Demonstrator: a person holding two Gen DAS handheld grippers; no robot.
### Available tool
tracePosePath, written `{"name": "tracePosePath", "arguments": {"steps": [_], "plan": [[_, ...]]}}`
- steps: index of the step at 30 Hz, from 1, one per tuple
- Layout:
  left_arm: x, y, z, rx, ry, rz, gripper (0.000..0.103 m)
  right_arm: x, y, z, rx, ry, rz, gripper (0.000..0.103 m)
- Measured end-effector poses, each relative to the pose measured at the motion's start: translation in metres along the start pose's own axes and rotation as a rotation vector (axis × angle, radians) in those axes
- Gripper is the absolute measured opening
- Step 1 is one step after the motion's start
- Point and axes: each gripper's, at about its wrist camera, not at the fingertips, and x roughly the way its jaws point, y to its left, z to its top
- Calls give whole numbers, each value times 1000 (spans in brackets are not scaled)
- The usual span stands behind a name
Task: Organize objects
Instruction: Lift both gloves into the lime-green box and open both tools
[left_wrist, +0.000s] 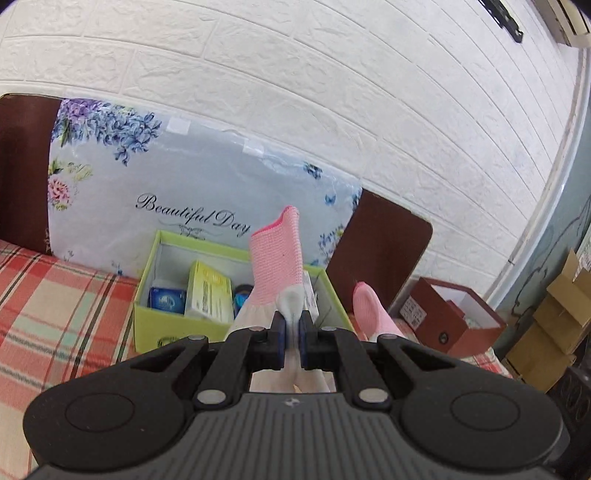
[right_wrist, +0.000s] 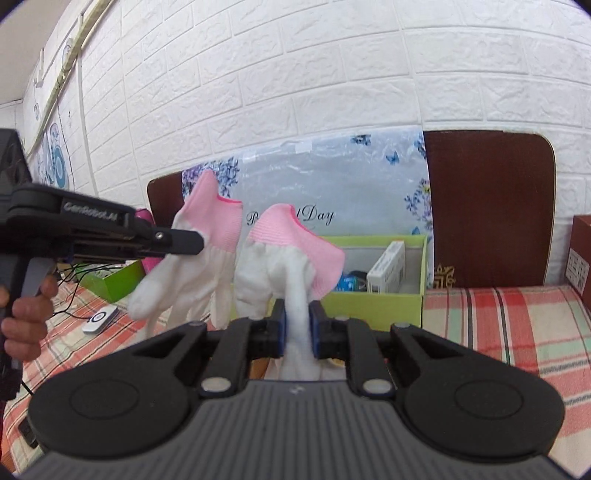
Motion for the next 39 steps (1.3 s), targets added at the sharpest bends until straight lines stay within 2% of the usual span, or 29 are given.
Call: {"name": "tracePosePath", "arguments": {"steps": [5,15,20,24,25,26,27,29,30,32,36,39], "plan": [[27,4,29,19,-8,41,6,21,-3,19,-6,-22,-12,13],[82,32,71,-15,-34,90,6,86,-17,57,-1,-107,-53,13],[115,53,73,-40,-1,105,6,131,-17,56,-36,-81,-78,13],[141,72,62,-55,37,144,7,171,-19,45,-54,9,-64,16],[146,76,57,-49,41,161,9,180,-20,41,-57,53,-51,32],[149,79,53,-40,51,177,22,185,-20,35,-58,83,-52,57],[152,83,48,-35,67,191,50,187,-19,28,-69,80,-66,65],[153,89,39,-40,72,215,76,187,-19,18,-84,84,-93,70],[150,91,34,-38,51,219,77,187,-19,15,-84,85,-101,71],[144,91,30,-27,40,218,77,185,-21,13,-65,81,-107,81],[133,87,31,-19,43,234,78,175,-21,14,-58,71,-124,84],[116,80,34,-17,20,228,79,152,-19,23,-41,19,-129,89]]}}
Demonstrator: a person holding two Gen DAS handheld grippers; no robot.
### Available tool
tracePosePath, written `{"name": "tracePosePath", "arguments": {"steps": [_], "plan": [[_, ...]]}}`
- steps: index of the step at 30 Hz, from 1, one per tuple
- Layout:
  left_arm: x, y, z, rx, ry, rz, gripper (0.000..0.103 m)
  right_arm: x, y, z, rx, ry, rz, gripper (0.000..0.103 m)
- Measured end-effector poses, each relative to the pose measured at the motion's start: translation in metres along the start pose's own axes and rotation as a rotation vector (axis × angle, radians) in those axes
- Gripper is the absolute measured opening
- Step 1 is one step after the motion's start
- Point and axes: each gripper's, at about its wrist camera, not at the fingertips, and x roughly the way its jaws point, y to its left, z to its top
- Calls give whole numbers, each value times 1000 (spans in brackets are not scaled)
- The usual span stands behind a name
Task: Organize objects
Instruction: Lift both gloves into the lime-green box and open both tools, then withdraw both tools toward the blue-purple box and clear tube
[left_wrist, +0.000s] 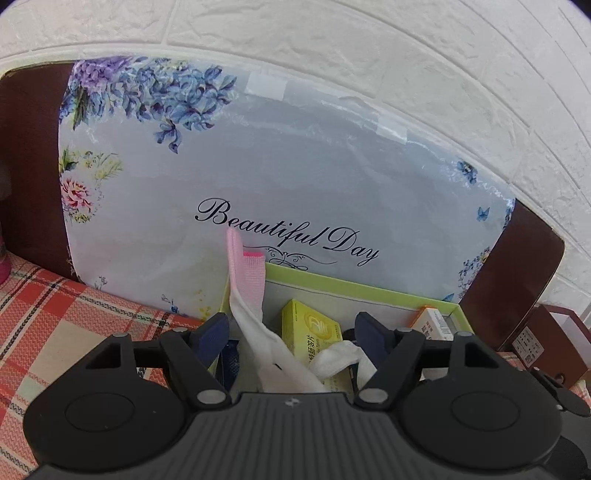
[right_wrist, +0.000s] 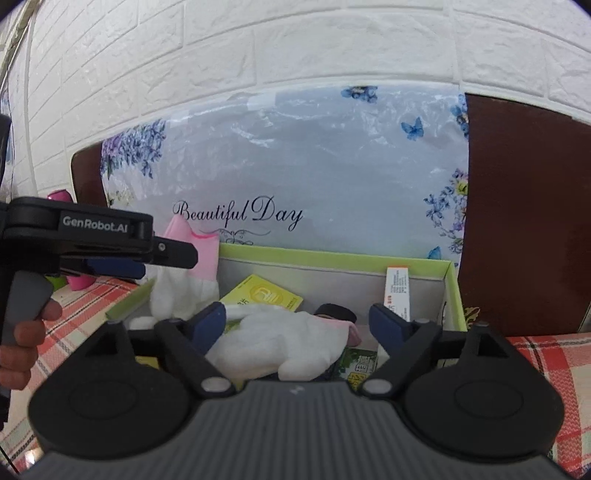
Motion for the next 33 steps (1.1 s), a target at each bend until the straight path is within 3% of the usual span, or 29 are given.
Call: {"name": "tracePosePath", "arguments": {"steps": [2,3,9,17,22,33], "plan": [[-16,-5,1,-1,-19,-6,82,-19,1,2,4,-37,-9,101],[-25,-7,0,-4,-26,-8,83,-29,2,4,2,-54,-14,102],[-79,-27,-19,-3,-47,-28,89,-83,5,-7,19,-64,-3,103],[-130,-39,-75,-16,-6,-76,93,-137,6,-41,65,-21,20,103],[-142,-35,-111,-49,52,-46,93,-157,6,-65,97,19,16,103],[-154,-10,-162,-128,159,95,93,-172,6,-119,165,141,16,103]]}}
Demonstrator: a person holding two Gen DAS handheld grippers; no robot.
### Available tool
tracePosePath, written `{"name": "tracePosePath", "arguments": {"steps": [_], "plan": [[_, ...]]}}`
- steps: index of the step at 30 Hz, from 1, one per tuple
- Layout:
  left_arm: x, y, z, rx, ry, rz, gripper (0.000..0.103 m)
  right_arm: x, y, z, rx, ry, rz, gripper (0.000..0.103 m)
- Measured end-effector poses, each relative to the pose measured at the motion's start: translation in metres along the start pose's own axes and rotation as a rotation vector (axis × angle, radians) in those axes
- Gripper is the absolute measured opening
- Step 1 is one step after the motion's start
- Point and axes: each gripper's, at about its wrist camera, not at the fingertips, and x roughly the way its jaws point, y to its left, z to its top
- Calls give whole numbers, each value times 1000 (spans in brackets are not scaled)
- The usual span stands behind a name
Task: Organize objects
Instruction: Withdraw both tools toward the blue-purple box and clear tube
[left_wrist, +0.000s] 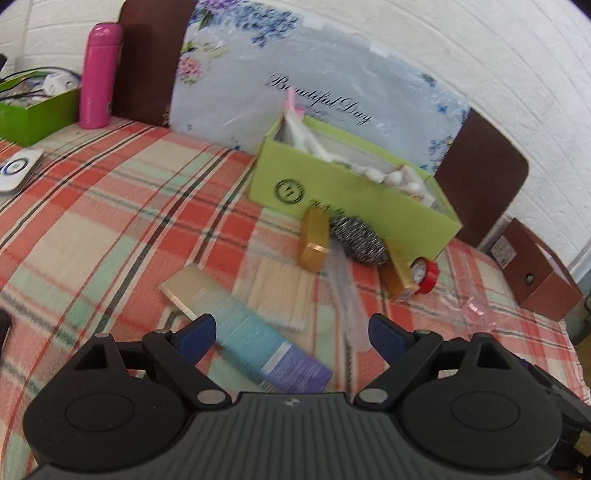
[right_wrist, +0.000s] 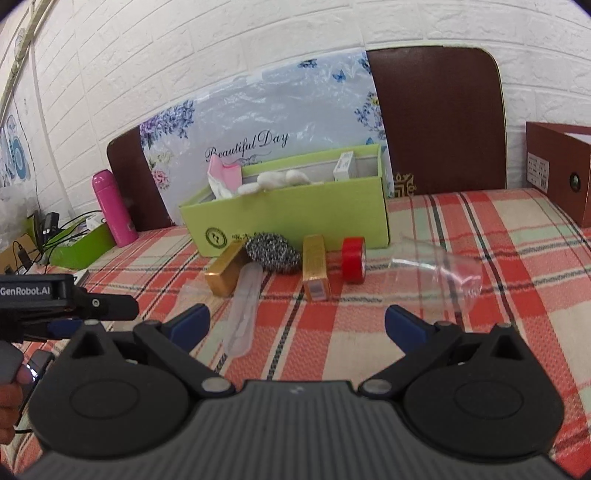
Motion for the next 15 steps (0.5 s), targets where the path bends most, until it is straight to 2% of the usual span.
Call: {"name": "tracePosePath", "arguments": {"steps": [5,11,13,15], "plan": [[5,9,-11,-28,47,34,93,5,2,-16,8,54,10,103],[19,7,-13,-60,48,62,93,5,1,-16,10,52,13,103],[29,6,-11,-59,71,81,93,5,0,-16,14,56,11,103],[37,5,-10,-57,84,64,92,5,-2,-17,16,60,7,103]]}}
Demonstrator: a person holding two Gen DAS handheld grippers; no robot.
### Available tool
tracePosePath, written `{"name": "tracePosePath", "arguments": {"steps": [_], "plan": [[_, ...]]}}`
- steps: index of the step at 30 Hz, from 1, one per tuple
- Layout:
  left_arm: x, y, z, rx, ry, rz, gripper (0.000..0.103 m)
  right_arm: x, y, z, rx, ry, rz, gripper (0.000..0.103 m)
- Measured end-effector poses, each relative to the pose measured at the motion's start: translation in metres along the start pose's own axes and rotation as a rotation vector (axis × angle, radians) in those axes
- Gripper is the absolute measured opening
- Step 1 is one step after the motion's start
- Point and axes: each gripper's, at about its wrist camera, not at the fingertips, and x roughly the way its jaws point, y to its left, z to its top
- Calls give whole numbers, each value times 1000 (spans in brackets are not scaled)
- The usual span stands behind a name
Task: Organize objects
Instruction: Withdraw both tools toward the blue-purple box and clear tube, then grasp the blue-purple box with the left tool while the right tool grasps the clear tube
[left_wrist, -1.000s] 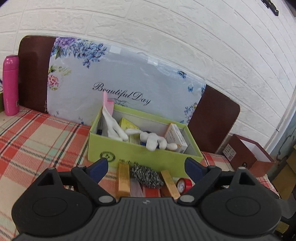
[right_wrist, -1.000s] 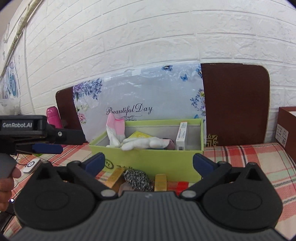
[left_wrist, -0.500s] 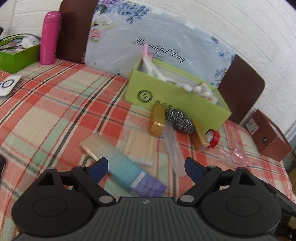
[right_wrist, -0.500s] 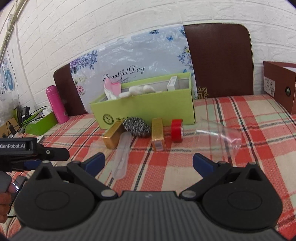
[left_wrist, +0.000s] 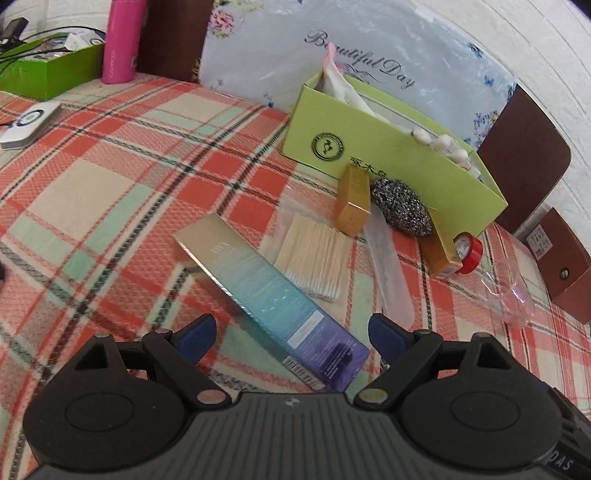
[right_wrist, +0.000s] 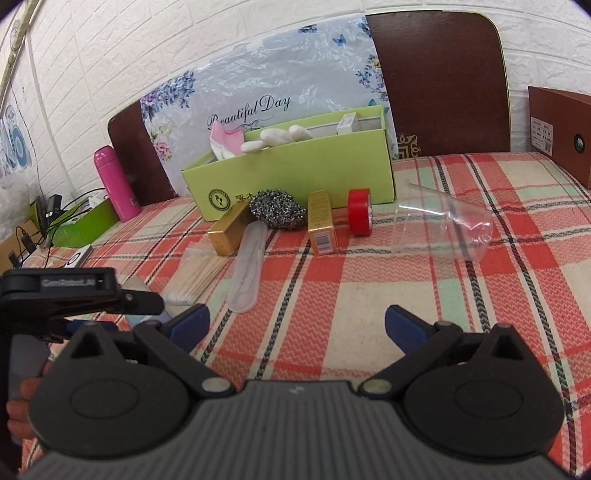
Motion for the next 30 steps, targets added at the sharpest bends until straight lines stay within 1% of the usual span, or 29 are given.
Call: {"name": "tracePosePath", "arguments": {"steps": [2,5,7,10,12,13,16,19,21,23,24,26,27,29,30], "plan": [[6,-3,2,17,2,-12,92,1,-2,-1,6,7,-5,103],[15,-9,6,54,-7,4,92,3,-4,-1,13,13,-8,103],[22,-11,8,80,-19,1,88,4,-3,-2,6,15,-9,103],[27,-11,11,115,-34,6,78,8,0,-1,-11,24,-11,103],[27,-8,11,141,-44,16,64,10,2,-1,-21,28,-13,103],[27,-6,11,148,-46,12,63,12,3,-1,-26,32,-14,103],[21,5,10,138,-36,-17,57,19,7,0,-46,40,-4,103],[13,12,6,159,-26,-18,53,29,15,4,-87,35,14,103],[6,17,1,178,-18,-20,52,40,24,10,-125,44,27,99],[1,21,-2,192,-8,-23,50,50,33,15,-152,51,42,91],[-1,23,-3,197,-4,-23,50,55,38,17,-167,51,51,89],[-3,24,-5,204,2,-24,49,66,47,20,-198,57,59,80],[-3,24,-5,208,3,-25,49,71,51,21,-212,62,57,77],[-4,23,-6,215,4,-23,49,81,55,20,-237,80,43,61],[-4,23,-6,219,5,-23,49,85,56,19,-243,94,39,57]]}}
